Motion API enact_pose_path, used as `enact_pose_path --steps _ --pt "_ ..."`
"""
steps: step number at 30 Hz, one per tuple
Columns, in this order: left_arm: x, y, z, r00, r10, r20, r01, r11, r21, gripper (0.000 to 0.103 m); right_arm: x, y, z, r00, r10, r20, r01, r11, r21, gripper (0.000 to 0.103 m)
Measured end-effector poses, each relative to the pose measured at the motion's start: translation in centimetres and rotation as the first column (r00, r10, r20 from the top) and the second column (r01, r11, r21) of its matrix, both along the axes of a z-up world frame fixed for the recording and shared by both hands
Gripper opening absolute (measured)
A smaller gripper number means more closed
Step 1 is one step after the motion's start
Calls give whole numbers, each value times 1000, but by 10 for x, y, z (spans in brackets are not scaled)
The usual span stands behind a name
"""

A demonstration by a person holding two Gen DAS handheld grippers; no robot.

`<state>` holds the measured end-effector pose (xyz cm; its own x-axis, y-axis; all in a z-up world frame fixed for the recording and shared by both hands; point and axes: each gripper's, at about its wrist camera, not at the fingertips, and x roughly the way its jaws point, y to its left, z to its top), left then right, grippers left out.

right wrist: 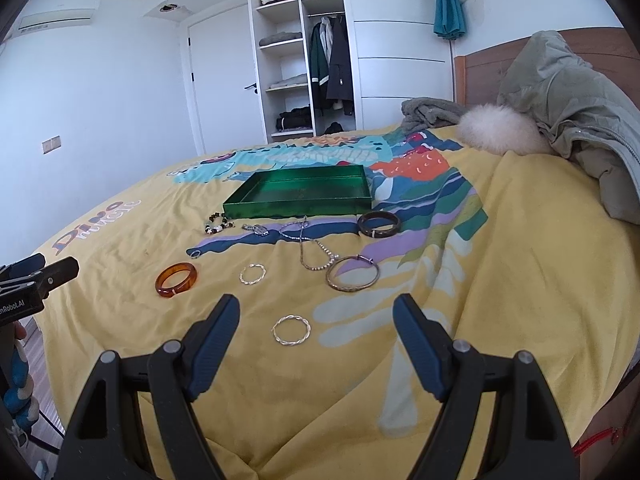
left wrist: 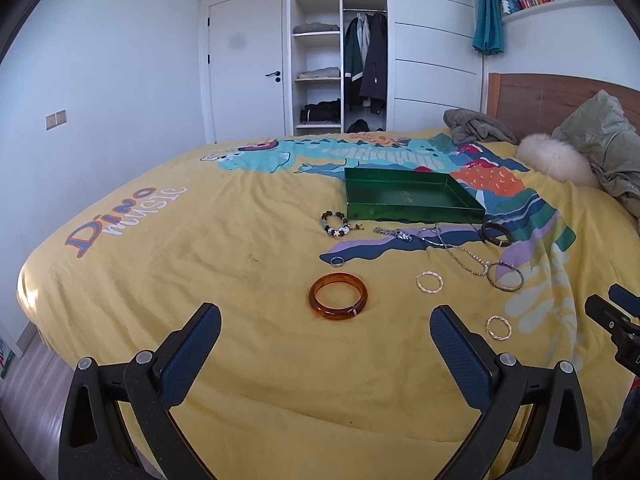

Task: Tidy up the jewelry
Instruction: 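Move both tools toward the jewelry on the bedspread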

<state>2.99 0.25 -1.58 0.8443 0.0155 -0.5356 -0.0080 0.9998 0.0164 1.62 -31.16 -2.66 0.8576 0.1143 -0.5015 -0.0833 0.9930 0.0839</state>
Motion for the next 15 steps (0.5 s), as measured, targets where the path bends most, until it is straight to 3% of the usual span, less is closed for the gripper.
enact_pose_path --steps 15 --pt "13 -7 -9 999 -6 -45 7 1000 22 103 9 -1 -10 999 43 -15 -43 999 21 78"
